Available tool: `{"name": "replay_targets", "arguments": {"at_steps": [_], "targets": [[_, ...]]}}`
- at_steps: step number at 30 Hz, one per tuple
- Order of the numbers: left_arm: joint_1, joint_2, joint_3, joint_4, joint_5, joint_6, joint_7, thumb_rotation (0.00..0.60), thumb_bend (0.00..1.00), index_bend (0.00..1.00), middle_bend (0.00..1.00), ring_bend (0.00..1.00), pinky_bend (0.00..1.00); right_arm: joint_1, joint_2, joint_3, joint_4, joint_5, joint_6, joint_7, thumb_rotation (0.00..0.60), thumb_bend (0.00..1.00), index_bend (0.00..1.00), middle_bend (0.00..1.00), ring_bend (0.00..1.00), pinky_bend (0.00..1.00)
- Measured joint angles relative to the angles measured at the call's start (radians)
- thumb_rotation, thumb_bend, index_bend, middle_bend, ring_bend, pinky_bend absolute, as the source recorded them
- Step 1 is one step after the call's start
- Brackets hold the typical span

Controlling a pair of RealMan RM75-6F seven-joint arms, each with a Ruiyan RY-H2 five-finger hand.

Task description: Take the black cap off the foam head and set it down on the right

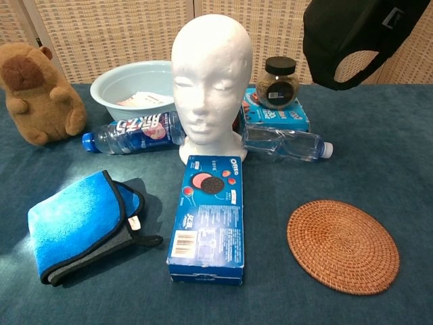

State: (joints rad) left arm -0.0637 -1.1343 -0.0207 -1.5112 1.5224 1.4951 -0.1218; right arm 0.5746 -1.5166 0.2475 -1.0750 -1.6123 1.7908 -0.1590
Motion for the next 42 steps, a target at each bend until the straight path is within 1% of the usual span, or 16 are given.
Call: {"name": "replay_targets", "arguments": {"at_steps": [15,31,34,37,39,41,42], "targets": [[-0.001,0.004,0.002,-0.006,-0.002,-0.004,0.006,0.600,0.19,0.20,0.04,0.01,0.00,-0.027,-0.112,-0.024,0.178,0.043,-0.069,0.110,0.600,0.43,0.84,0.50,0.27,0.20],[-0.001,0.009,0.004,-0.028,-0.003,-0.006,0.033,0.600,0.19,0.20,0.04,0.01,0.00,-0.039,-0.238,-0.046,0.422,0.088,-0.166,0.248,0.600,0.43,0.84,0.50,0.27,0.20],[-0.002,0.009,0.004,-0.030,-0.004,-0.009,0.039,0.600,0.19,0.20,0.04,0.01,0.00,-0.047,-0.249,-0.063,0.445,0.088,-0.191,0.264,0.600,0.43,0.84,0.49,0.27,0.20],[-0.004,0.008,0.005,-0.033,-0.004,-0.012,0.043,0.600,0.19,0.20,0.04,0.01,0.00,-0.057,-0.251,-0.074,0.446,0.094,-0.225,0.265,0.600,0.42,0.84,0.46,0.27,0.20],[-0.004,0.008,0.005,-0.035,-0.004,-0.012,0.045,0.600,0.19,0.20,0.04,0.01,0.00,-0.064,-0.247,-0.079,0.437,0.102,-0.251,0.260,0.600,0.42,0.79,0.44,0.27,0.20],[-0.004,0.009,0.005,-0.037,-0.003,-0.012,0.047,0.600,0.19,0.20,0.04,0.01,0.00,-0.071,-0.237,-0.083,0.414,0.114,-0.289,0.243,0.600,0.41,0.70,0.40,0.26,0.20],[-0.004,0.009,0.005,-0.037,-0.003,-0.011,0.047,0.600,0.19,0.20,0.04,0.01,0.00,-0.074,-0.231,-0.085,0.399,0.120,-0.308,0.232,0.600,0.38,0.62,0.37,0.25,0.19]]}}
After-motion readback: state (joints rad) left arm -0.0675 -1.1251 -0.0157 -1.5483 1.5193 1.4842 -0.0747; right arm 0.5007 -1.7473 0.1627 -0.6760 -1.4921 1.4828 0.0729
